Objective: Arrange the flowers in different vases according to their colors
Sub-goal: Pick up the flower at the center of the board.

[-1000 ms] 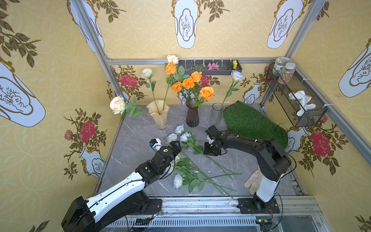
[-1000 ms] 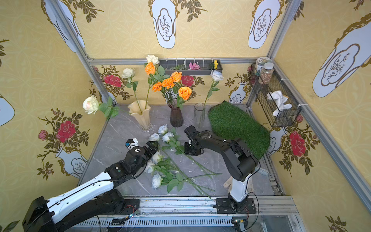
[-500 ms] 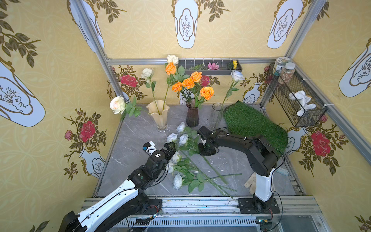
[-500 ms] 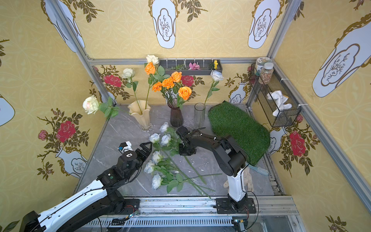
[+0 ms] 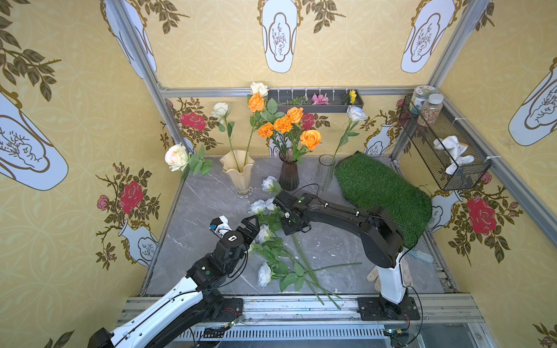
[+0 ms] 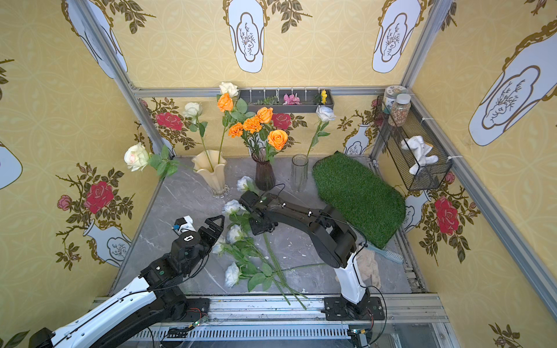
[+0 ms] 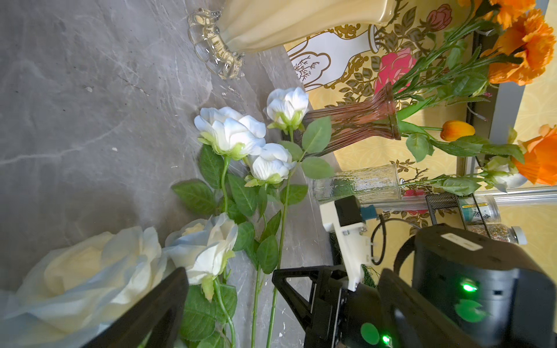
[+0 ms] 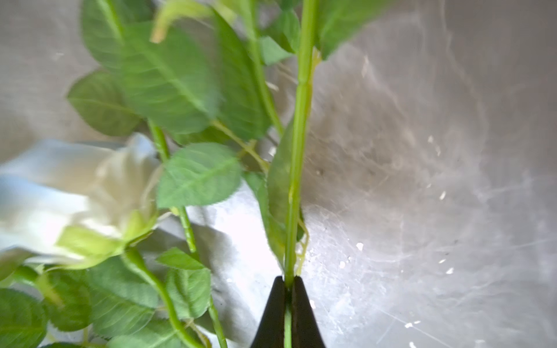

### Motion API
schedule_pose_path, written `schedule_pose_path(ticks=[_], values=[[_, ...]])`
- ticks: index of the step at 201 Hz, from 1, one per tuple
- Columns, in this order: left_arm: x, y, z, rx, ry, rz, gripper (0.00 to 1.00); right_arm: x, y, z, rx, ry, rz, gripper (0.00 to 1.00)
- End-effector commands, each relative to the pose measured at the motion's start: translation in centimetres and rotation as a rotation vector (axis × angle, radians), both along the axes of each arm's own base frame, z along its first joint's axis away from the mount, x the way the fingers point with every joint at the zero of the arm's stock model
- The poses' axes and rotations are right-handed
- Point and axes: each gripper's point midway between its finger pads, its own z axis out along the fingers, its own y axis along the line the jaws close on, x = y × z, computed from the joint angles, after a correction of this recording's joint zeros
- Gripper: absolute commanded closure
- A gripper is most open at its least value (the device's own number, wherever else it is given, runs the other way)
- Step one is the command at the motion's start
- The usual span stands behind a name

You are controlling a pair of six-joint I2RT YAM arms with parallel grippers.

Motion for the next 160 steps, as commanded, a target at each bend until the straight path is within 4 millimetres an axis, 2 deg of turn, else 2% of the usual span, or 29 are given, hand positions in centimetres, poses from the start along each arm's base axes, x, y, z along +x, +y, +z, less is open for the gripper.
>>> schedule_pose_path(ticks=[1,29,66,103,136,160], values=[[0.0,0.2,-0.2,0.006,0.001,0.006,0.00,0.5,-2.0,0.6,-0.133,-0.045,0.055,1.00],[-0.1,0.3,-0.2,0.003,-0.003,0.007,0.00,0.3,-1.4,2.6,-0.091,-0.082,0.106,1.00],[0.0,0.3,-0.1,0.004,-0.007,0.008,0.00,0.0,-1.3,7.7,0.025,-0.211,0.149,1.00],[0.0,0.3,-0.2,0.006,-0.004,0.011,0.00,-0.9,-1.5,14.1,0.171,-0.376,0.205,1.00],[0.1,0.2,-0.2,0.009,0.000,0.008,0.00,-1.2,-2.3,20.1,0.291,-0.583,0.237,1.00],[0.1,0.1,-0.2,0.009,0.002,0.003,0.00,-1.5,-3.0,25.6,0.411,-0.784,0.256,1.00]])
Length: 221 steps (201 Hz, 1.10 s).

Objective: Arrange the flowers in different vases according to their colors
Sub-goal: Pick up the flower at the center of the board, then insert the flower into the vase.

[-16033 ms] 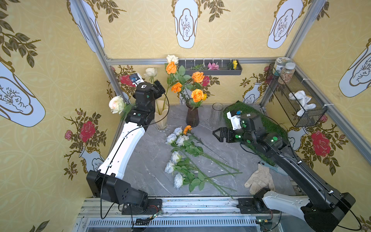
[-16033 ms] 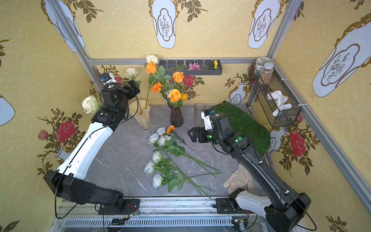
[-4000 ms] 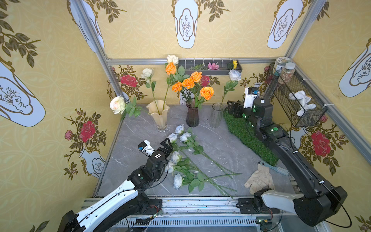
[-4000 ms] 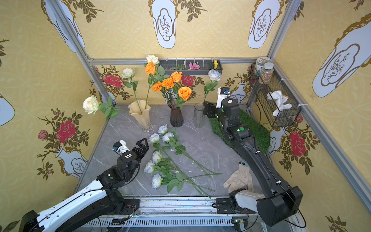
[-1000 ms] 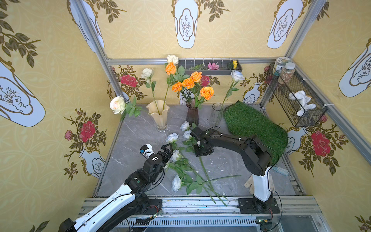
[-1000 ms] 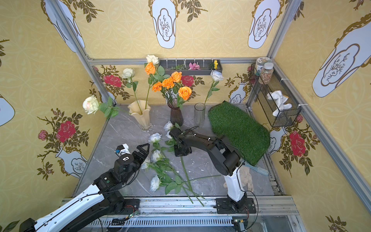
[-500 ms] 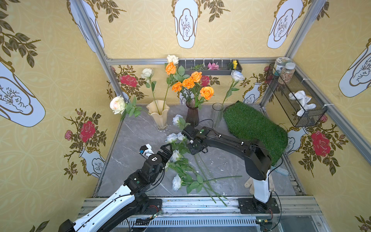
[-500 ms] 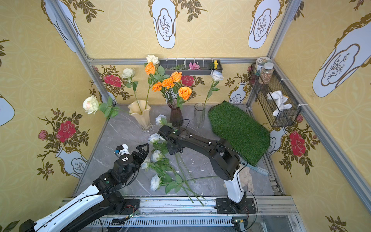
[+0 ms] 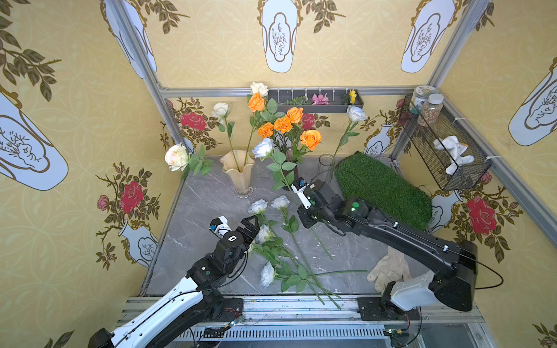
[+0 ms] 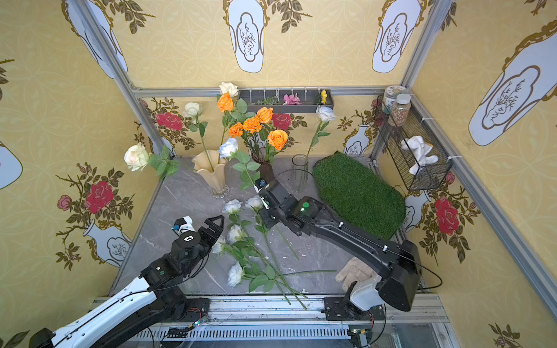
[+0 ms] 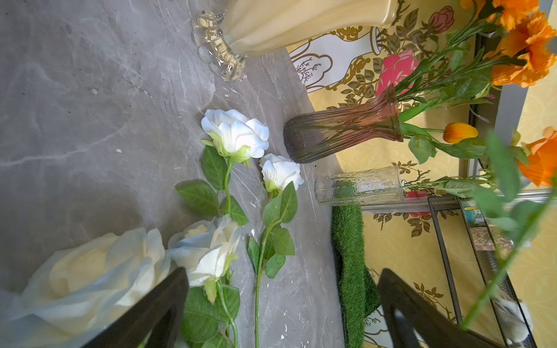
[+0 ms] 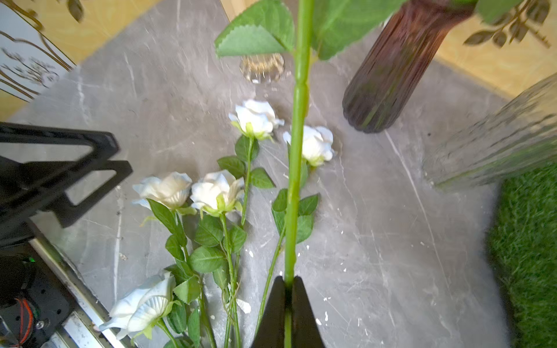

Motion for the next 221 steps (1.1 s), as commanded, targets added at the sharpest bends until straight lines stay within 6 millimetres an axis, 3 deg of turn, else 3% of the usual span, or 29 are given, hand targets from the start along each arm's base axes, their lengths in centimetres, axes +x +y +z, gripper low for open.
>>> schedule_pose_path(ticks=[1,39,78,129,164,193,221], values=[[0.1,0.0,0.2,0.002,-0.005,-0.002,0.00,0.9,0.5,6.4,0.156,-0.245,0.031,1.00],[0.1,0.0,0.2,0.001,-0.006,0.002,0.00,-0.1,-1.2,14.6,0.378,-0.502,0.030,1.00],[0.1,-0.1,0.1,0.004,0.000,-0.002,0.00,0.6,-5.9,20.5,0.538,-0.725,-0.105,1.00],[0.1,0.4,0.2,-0.002,-0.011,0.021,0.00,5.4,-12.5,24.7,0.551,-0.862,-0.294,1.00],[0.3,0.5,0.3,0.004,-0.019,0.032,0.00,10.4,-16.5,26.8,0.561,-0.940,-0.407,1.00],[0.4,0.3,0.5,0.017,-0.019,0.023,0.00,14.5,-17.6,26.7,0.567,-0.981,-0.449,1.00],[0.5,0.3,0.6,0.023,-0.025,0.022,0.00,18.1,-17.1,25.6,0.557,-0.989,-0.458,1.00]])
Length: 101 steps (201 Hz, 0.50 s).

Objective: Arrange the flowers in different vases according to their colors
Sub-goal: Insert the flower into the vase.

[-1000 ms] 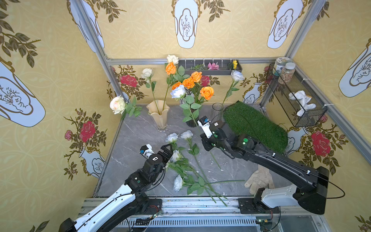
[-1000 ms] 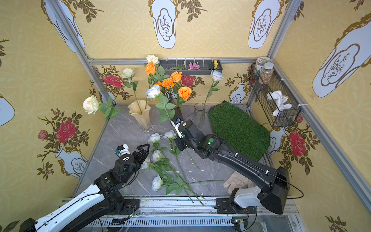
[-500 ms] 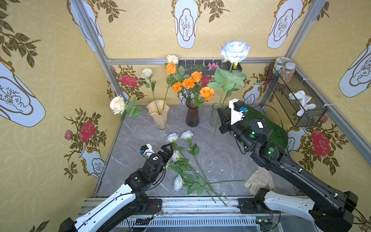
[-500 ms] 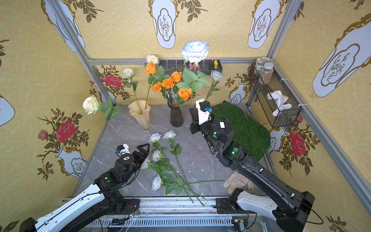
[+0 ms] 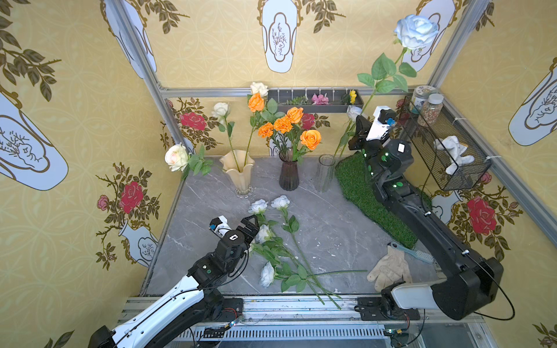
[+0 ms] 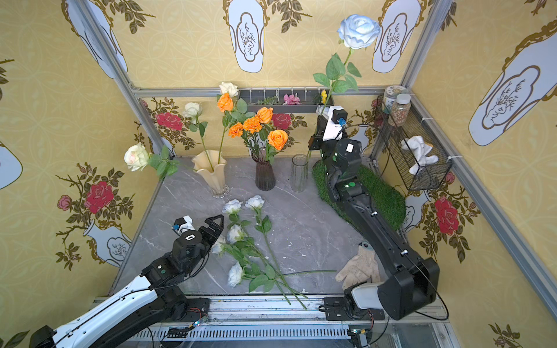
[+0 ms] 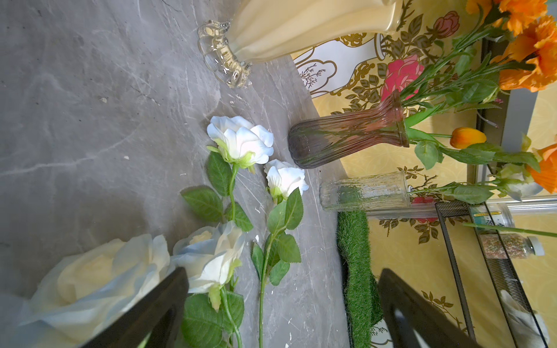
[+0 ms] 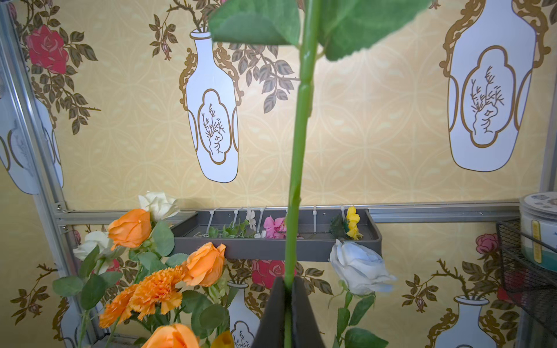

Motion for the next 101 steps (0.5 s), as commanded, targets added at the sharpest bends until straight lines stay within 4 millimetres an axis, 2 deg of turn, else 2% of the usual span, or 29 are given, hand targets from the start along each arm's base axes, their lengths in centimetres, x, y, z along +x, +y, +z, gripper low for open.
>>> schedule_pose_path(ticks=[1,27,50,101], values=[[0.2,0.0,0.5,0.006,-0.020,0.000,0.00,1.3,0.2,1.8,0.037,-0.101,0.013,1.00],[0.3,0.1,0.5,0.013,-0.027,0.002,0.00,3.8,1.1,0.0,0.036,-0.088,0.019,1.00],[0.5,0.0,0.7,0.022,-0.032,-0.001,0.00,5.7,1.6,-2.5,0.037,-0.056,0.016,1.00],[0.8,-0.1,0.7,0.030,-0.033,-0.010,0.00,7.7,2.0,-8.5,0.056,0.032,0.016,1.00]])
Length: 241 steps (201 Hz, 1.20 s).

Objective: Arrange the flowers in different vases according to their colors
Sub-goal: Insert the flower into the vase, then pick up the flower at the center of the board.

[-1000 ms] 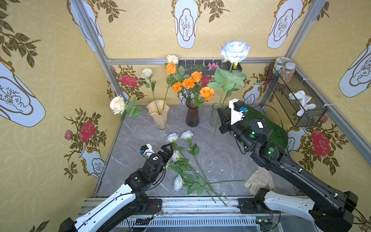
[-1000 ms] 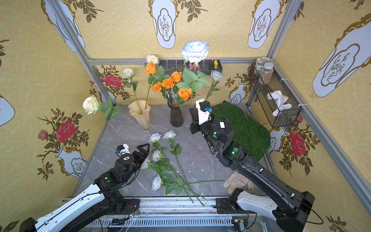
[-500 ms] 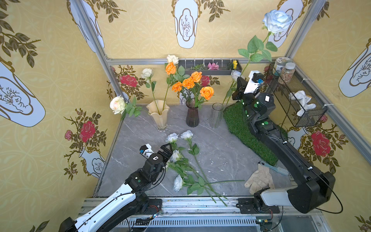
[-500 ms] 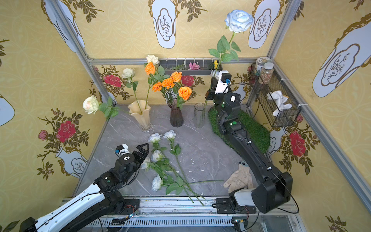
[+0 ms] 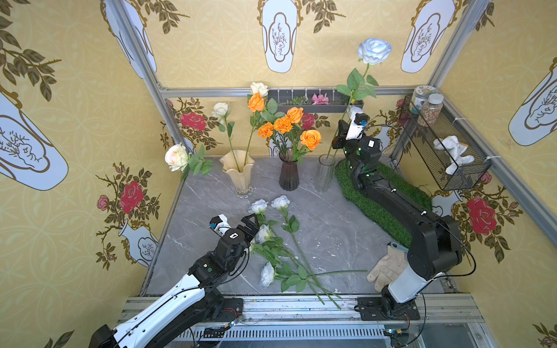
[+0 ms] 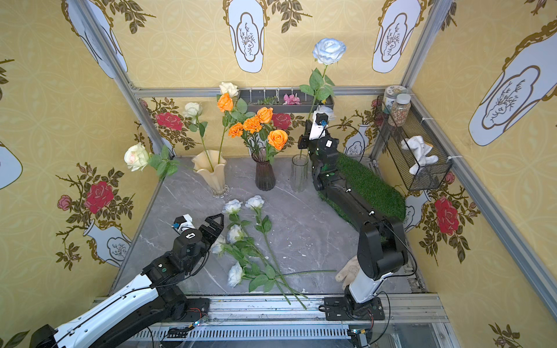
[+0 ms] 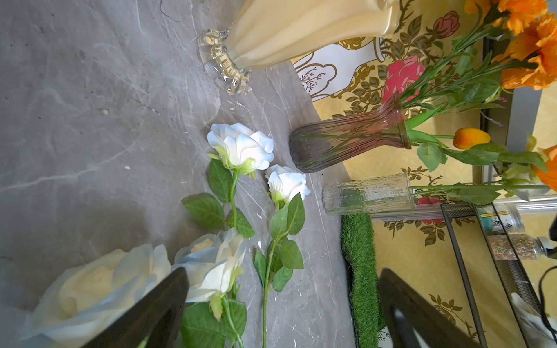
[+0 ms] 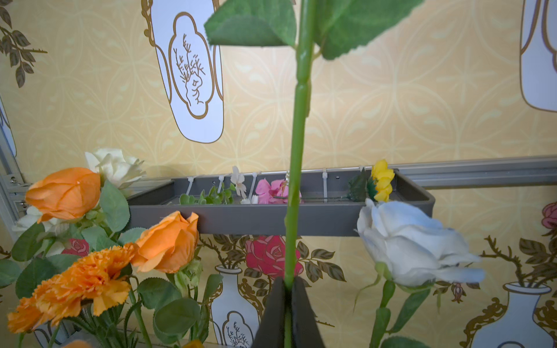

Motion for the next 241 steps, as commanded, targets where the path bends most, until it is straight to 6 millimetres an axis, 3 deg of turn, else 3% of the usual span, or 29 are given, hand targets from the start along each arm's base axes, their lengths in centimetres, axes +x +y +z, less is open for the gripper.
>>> schedule_pose_path(ticks=[1,37,61,69,79,125,150,177,202,219,241], values=[[0.3,-0.3,0.7,-0.001,-0.025,-0.012,0.00,0.0,-0.1,-0.3,0.053,-0.043,0.002,1.00],[0.5,-0.3,0.6,0.000,-0.024,-0.013,0.00,0.7,-0.3,-4.2,0.061,0.045,-0.021,1.00],[0.6,-0.4,0.6,0.002,-0.023,-0.016,0.00,0.6,-0.3,-5.0,0.054,0.097,-0.021,0.45],[0.7,-0.5,0.7,0.001,-0.024,-0.017,0.00,0.3,-0.3,-4.9,0.050,0.111,-0.020,0.35],[0.7,-0.5,0.6,0.003,-0.020,-0.018,0.00,-0.2,-0.4,-4.9,0.040,0.129,-0.018,0.30],[0.6,-0.6,0.5,-0.003,-0.015,-0.023,0.00,-3.2,-0.9,-3.7,0.025,0.222,0.003,0.26],[0.4,-0.6,0.4,-0.013,-0.016,-0.028,0.00,-6.3,-0.7,-3.2,0.038,0.304,0.058,0.26],[0.1,-0.6,0.3,-0.025,-0.012,-0.036,0.00,-9.8,-0.1,-4.2,0.066,0.458,0.133,0.26],[-0.1,-0.5,0.4,-0.039,-0.014,-0.037,0.00,-13.5,1.4,-7.2,0.071,0.682,0.208,0.29],[-0.3,-0.4,0.3,-0.048,-0.015,-0.036,0.00,-16.6,3.2,-11.0,0.037,0.841,0.242,0.31],[-0.4,-0.4,0.2,-0.055,-0.017,-0.037,0.00,-20.2,6.0,-17.2,0.046,1.016,0.277,0.33]])
